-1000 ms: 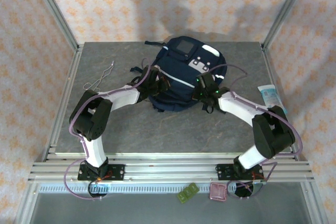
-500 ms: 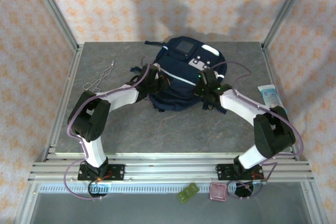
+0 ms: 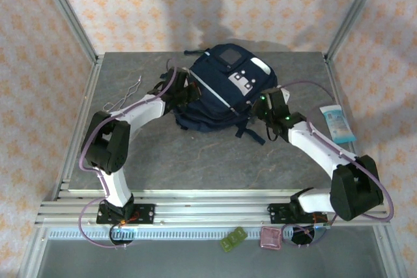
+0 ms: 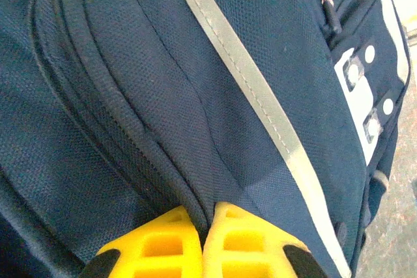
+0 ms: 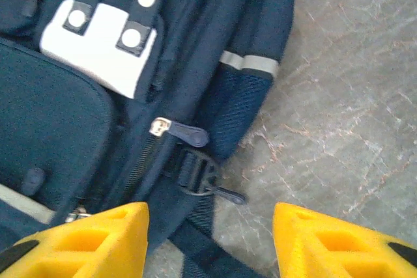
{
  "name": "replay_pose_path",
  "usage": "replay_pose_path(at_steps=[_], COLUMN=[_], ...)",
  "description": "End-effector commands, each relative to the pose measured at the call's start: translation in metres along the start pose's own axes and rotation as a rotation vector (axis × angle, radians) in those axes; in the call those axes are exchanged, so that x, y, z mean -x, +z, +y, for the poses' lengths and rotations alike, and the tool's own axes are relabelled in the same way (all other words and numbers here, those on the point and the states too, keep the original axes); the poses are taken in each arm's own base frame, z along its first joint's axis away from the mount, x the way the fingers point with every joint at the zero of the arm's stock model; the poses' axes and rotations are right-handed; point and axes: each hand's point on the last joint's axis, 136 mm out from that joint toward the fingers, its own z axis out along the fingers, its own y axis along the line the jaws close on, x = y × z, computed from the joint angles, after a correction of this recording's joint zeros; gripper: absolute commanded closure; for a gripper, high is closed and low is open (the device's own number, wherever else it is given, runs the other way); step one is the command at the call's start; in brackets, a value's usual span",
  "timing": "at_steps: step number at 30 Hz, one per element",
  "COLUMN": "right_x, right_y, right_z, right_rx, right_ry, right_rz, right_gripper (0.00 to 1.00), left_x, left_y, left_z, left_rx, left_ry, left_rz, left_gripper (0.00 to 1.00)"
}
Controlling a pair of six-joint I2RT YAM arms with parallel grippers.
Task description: Pack books, pencil case, and school supplies into a backpack
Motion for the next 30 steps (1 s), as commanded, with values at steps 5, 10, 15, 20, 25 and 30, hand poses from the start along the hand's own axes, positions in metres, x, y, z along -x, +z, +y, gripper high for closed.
replay_pose_path(at_steps=[5,10,15,20,25,30], right_x=[-0.001,0.010,0.034,0.080,0.125,0.123], right_y=[0.000,0.000,0.002,0.001,-0.016,-0.041], right_z=[0.005,0.023,0.039,0.028,-0.049,-0.118], right_rx=[0.045,0.117,0.123,0.009,-0.315,-0.554], right_ry=[0.043,0.036,0.010,0.020,0.059,0.065], right_rz=[-0.006,-0.031,-0.089,-0.230,-0.487,-0.685], right_gripper=[0.47,0.39,0.00,0.00,0.00,0.00], left_x=[0.070,0.067,0.067,0.077,0.086,0.083], left_y=[-0.021,-0.048,-0.086,-0.133,-0.174,-0.193], left_z=[0.027,0.027,0.037,0.057,0.094,0.142], left_rx=[0.183,0.172,0.208,0.315,0.504,0.614], left_ry=[0.109,0.109,0.129,0.183,0.223,0.240], left_rz=[-0.188,-0.235,-0.332,-0.504,-0.607,-0.652], left_gripper=[0.77,0.33,0.01,0.01,0.01,0.01])
